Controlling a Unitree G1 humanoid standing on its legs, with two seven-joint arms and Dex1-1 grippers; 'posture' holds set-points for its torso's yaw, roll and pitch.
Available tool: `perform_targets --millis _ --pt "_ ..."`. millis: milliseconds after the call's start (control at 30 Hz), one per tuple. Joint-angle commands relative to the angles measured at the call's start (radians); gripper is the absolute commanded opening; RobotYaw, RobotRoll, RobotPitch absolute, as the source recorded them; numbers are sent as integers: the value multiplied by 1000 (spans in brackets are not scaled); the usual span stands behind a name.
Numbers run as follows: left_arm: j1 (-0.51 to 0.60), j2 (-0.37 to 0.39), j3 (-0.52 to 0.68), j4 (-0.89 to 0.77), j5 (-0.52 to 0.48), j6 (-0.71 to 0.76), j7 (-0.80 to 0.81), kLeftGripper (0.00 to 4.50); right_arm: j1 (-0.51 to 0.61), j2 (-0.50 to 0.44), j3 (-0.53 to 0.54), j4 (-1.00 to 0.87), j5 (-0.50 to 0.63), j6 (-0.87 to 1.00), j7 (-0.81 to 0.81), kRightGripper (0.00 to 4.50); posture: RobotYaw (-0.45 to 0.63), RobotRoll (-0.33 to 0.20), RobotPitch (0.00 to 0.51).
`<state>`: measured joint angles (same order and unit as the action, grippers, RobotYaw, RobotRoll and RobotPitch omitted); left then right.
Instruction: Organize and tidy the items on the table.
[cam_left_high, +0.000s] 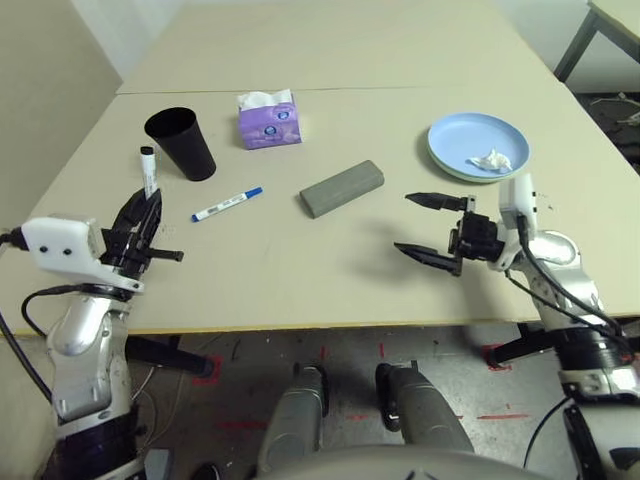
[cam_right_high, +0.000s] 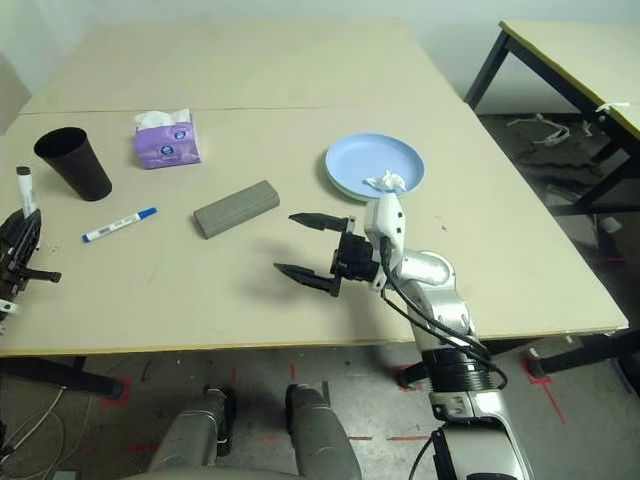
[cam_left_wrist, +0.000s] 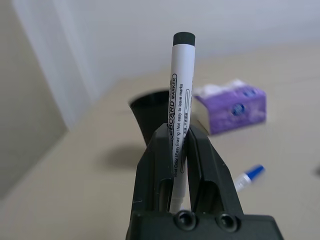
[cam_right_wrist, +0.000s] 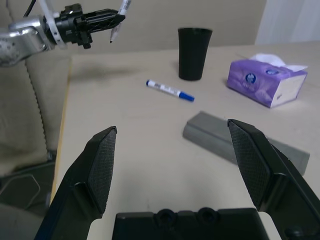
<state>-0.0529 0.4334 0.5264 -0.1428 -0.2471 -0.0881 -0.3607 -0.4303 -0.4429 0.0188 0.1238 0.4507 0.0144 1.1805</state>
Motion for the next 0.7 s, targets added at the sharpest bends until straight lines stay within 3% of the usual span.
perform_targets --millis 33,333,700 --pt "-95 56 -16 96 6 -35 -4 267 -10 -4 -7 -4 11 35 -12 4500 -35 0 160" --pt "-406 204 -76 501 43 -205 -66 267 8 -8 -40 -78 23 227 -183 4500 -66 0 158" --pt "-623 296 -122 862 62 -362 -107 267 75 -26 -38 -158 10 272 -237 4500 -101 0 163"
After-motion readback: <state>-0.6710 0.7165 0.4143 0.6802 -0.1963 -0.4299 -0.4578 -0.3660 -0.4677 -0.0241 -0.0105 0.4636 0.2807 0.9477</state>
